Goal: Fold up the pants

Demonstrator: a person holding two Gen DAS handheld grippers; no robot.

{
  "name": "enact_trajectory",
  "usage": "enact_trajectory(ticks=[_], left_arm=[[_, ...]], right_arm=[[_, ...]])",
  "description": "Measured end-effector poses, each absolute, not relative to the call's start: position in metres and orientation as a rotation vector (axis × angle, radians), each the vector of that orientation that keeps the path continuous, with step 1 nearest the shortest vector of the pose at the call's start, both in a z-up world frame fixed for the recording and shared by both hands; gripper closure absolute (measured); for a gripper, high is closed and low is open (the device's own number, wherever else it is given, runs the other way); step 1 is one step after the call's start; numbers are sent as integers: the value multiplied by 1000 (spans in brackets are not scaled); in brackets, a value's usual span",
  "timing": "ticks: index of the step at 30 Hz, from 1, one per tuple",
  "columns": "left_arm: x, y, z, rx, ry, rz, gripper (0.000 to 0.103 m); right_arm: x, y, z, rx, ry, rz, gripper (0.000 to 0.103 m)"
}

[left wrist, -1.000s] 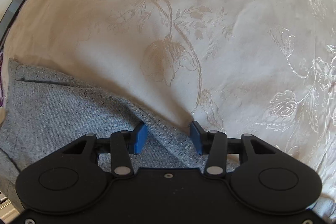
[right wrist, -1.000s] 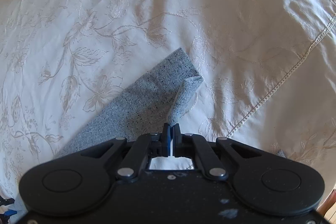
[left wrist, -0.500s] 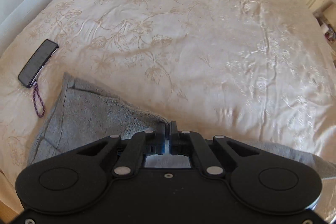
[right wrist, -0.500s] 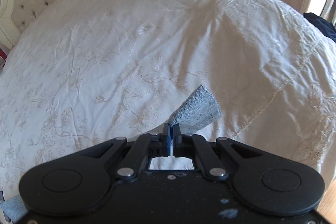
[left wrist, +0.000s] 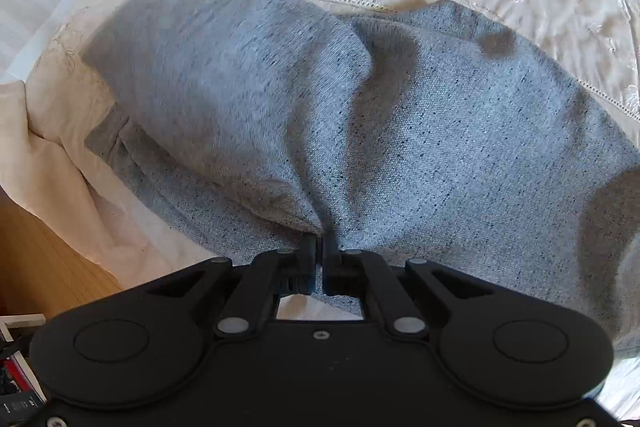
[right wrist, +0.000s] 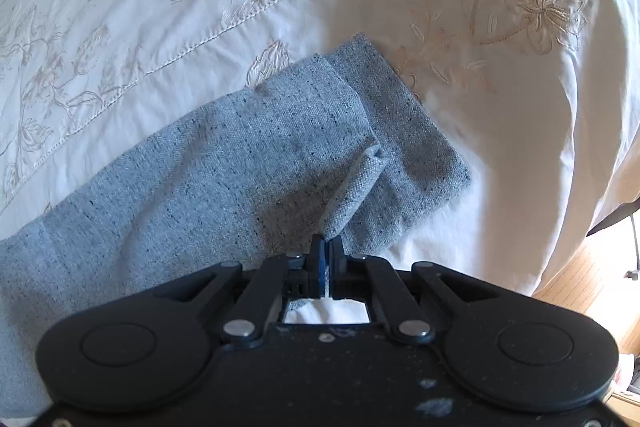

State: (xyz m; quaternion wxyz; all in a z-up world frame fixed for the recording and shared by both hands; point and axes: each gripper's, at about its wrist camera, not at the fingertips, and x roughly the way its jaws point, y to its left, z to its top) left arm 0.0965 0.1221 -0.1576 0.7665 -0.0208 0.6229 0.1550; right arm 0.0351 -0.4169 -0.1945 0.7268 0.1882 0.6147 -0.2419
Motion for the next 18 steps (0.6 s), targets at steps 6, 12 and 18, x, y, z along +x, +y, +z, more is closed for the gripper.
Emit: enact_trajectory(ticks=[6,12,18], left_arm=[[77,110,-127,-80,1238,321,99],[57,88,-181,52,1328,313,99],[53,89,-160,-20,1237,358,99]], right_arm=[[21,-429,-125,425,1121,-477,101],[-14,-452,-183,453,1236,-522,101],[-17,-448,-167,417,1152,-457,101]])
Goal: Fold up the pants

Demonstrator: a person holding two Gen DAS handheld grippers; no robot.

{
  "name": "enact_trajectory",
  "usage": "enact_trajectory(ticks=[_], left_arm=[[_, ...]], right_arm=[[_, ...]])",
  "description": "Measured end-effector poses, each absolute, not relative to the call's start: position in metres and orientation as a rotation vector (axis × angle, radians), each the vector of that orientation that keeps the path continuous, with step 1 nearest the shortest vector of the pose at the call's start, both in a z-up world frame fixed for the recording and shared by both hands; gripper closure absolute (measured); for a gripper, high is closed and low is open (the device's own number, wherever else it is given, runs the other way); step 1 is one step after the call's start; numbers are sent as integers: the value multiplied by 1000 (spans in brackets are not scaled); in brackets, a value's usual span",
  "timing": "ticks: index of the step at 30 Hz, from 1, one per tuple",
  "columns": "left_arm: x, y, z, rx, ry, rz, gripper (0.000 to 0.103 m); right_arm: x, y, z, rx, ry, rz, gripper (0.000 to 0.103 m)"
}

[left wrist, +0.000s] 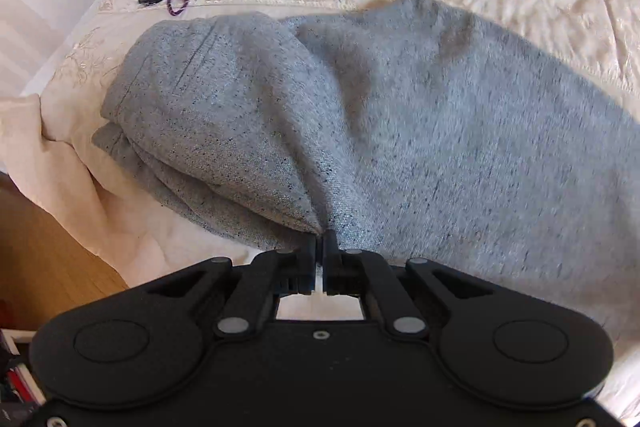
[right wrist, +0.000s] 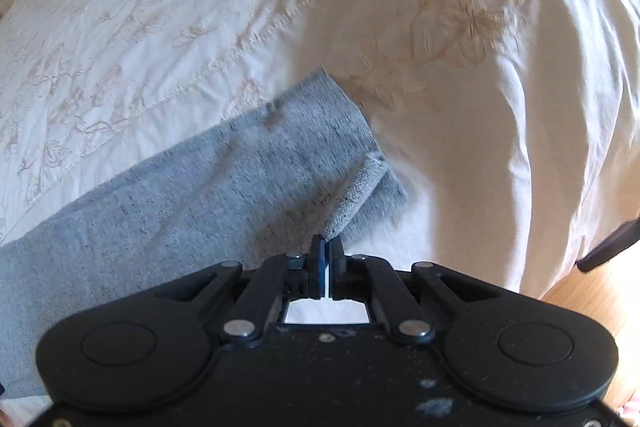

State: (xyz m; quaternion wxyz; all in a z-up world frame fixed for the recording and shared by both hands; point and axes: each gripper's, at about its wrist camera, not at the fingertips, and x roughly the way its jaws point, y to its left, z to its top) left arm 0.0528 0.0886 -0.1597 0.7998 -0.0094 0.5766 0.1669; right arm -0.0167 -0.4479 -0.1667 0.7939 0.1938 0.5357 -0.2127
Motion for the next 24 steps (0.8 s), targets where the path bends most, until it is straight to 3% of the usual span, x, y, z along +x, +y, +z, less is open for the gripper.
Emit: enact_trajectory(ticks=[2,4,9,16,24], left_arm=[[48,92,-153,-71,1207,383,99],[48,90,-164,-53,1253,393,99],[52,76,-186,54,1304,404,99],[60,84,-185,-26,1320,431,99],[58,78,-184,0,1317,475,99]], right_arm=[[-21,-446,-143,411,1018,-415,101],[-24,-453,-144,430,1007,-429,100],[-27,-462,-195,321,1335,-462,92],[-17,-499,-151,482,1100,-403,84],[73,-524,-187,333,1183,-325,81]])
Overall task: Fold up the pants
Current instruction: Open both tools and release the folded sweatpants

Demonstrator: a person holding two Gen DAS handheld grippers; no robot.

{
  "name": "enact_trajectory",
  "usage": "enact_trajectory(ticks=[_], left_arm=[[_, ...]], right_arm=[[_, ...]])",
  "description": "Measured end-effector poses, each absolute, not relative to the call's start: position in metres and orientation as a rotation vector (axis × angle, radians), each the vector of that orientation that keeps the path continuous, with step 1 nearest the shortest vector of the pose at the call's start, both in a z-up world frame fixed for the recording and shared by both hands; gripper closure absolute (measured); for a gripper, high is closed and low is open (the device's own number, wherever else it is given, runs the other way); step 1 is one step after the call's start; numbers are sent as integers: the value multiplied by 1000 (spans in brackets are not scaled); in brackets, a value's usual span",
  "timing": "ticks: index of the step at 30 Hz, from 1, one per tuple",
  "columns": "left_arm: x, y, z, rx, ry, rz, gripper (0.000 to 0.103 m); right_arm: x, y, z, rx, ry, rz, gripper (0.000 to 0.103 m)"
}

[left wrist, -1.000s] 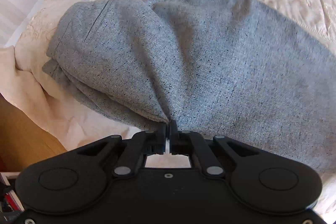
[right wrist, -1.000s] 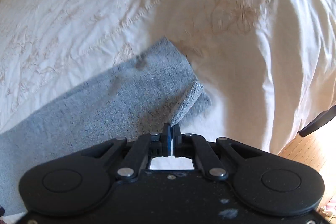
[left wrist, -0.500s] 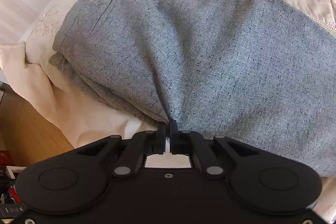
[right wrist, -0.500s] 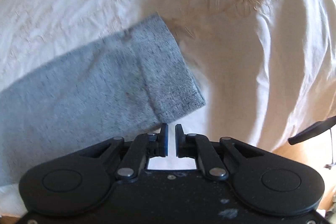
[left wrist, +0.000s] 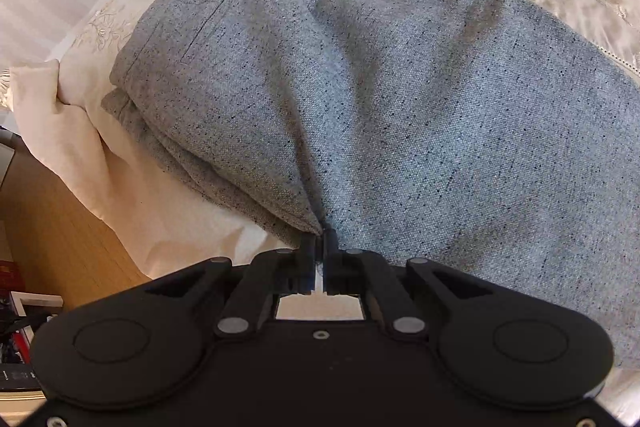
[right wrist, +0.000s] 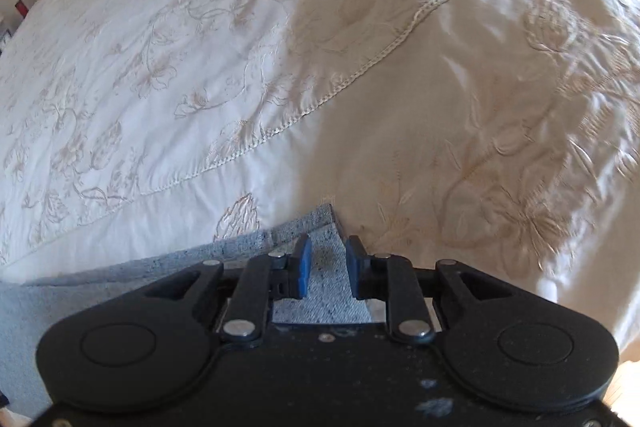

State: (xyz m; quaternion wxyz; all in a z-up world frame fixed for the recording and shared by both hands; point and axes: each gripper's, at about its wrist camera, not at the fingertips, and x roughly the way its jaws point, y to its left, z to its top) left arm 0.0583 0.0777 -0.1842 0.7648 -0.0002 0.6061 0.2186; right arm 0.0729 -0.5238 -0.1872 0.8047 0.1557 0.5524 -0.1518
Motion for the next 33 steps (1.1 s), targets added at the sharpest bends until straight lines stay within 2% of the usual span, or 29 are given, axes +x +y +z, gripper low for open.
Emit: enact_trajectory(ticks=[2,3,4,10,13,16,23,26,33], left_arm=[[59,80,-183,-15,1318,486,99],[59,80,-182,-20,1319,492,99],[59,80,-181,-26,1317,496,99],[56,78,-180,-17,1311,514,98],[56,75,-181,5,1322,510,95],[51,76,-168,-26,1341,468,86],[38,78,-125,47,1282,364,83],[55,106,-115,38,1288,387,83],[101,216,-99,-10,1257,479,82]], right_arm=[[82,-525,-202,280,1245,-314,81],[84,-525,-206,267,1262,-307,86],[84,-525,-208,266,1258,-287,99],[85,-523,-196,262,1140,-326,100],[90,-516,-216,195,1220,-353,96],[87,-501,-202,124,1157,-387,86],[84,-461,-144,131,975,-344,81],[92,-429,-134,186,1008,-192,81],[113,-288,-135,166,1110,105,81]])
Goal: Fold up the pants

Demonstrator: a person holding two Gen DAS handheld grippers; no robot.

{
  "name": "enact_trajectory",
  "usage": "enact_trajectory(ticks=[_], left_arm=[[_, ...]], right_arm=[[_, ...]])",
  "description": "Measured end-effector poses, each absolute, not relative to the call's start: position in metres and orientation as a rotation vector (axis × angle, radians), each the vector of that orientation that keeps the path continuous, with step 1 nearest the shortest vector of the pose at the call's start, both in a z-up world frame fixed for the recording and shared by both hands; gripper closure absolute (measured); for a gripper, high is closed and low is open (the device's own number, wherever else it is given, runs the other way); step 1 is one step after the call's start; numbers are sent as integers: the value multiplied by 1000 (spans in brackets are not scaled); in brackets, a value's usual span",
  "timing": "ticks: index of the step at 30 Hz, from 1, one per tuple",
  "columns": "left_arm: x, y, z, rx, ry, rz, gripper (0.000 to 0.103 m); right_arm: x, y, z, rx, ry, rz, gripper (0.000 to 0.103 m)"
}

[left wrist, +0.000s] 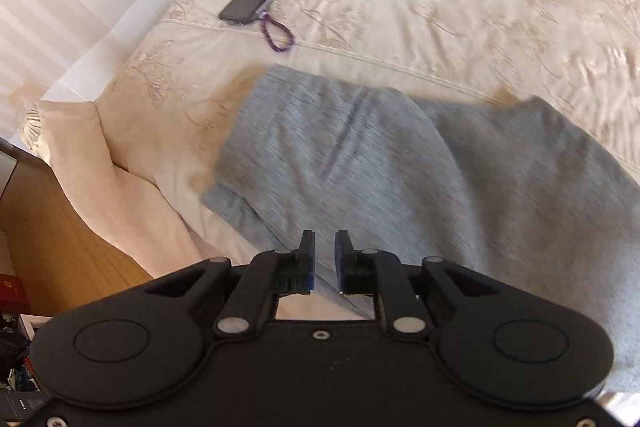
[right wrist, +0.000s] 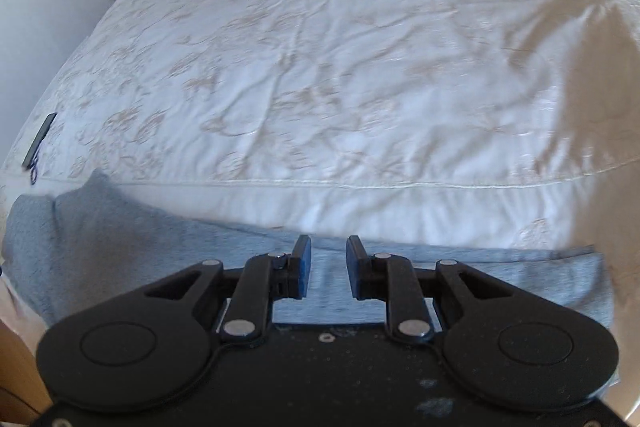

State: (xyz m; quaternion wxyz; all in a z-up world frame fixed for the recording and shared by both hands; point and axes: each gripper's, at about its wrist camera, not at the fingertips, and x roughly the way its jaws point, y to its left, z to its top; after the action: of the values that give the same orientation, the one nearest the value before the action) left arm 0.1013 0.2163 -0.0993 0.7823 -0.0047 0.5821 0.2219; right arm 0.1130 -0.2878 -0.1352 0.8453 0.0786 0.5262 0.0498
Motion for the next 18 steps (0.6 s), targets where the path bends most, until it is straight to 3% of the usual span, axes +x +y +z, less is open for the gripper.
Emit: enact_trajectory(ticks=[3,7,18], left_arm=[[120,263,-102,12,1244,478,82],[143,321,-120,-7,1272,437,68],[156,371,-163,-136,1396,213,68]], right_arm=[[119,-227,-136,175,1133,191,81],[126,-148,-134,151,1151,260,81],[137,-41,-135,133,1196,335,81]])
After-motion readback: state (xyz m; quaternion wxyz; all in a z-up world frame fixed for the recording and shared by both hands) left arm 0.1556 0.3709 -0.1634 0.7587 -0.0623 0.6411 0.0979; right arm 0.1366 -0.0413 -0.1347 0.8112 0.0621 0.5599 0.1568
